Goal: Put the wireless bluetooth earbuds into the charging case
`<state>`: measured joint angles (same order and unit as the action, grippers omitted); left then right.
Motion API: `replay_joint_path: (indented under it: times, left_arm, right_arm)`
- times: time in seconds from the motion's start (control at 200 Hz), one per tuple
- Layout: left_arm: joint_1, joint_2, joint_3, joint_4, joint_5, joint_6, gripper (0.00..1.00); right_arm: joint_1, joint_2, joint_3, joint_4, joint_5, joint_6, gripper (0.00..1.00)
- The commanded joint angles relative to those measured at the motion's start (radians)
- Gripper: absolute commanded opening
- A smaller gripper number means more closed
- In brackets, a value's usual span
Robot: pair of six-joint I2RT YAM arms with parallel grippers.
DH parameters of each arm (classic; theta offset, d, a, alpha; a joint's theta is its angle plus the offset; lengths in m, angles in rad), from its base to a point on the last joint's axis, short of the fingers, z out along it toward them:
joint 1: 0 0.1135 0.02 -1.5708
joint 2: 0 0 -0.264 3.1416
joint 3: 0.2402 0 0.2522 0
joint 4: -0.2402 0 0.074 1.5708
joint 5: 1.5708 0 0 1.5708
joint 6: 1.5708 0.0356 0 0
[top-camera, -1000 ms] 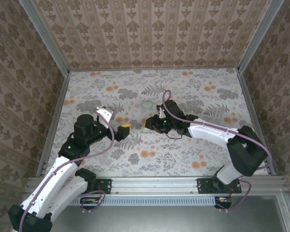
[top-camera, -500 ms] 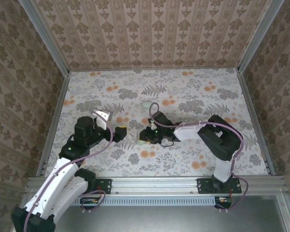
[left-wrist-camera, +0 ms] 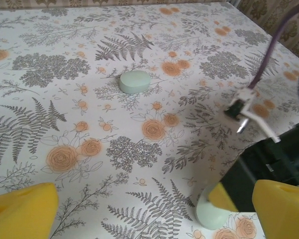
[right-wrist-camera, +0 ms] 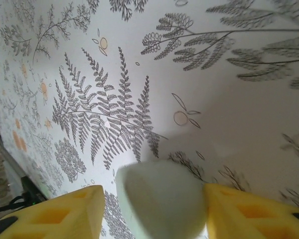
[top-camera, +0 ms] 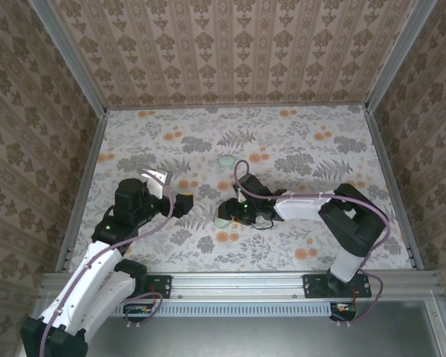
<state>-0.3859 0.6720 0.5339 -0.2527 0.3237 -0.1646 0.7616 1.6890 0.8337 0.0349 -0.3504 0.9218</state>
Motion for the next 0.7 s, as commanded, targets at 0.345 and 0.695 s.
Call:
replay_joint_path:
  times: [0.345, 0.695]
  left_arm:
    - [0.158, 0.087, 0.110, -0.077, -0.234, 0.069, 1.00]
    - [0.241, 0.220, 0.030, 0.260, -0.523, 0.273, 1.00]
  right_arm:
    - [-0.217, -0.460, 0.059, -0.428, 0.370, -0.358, 1.00]
    - [-0.415, -0.778, -0.310, 0.112, 0.847, -0.784, 1.00]
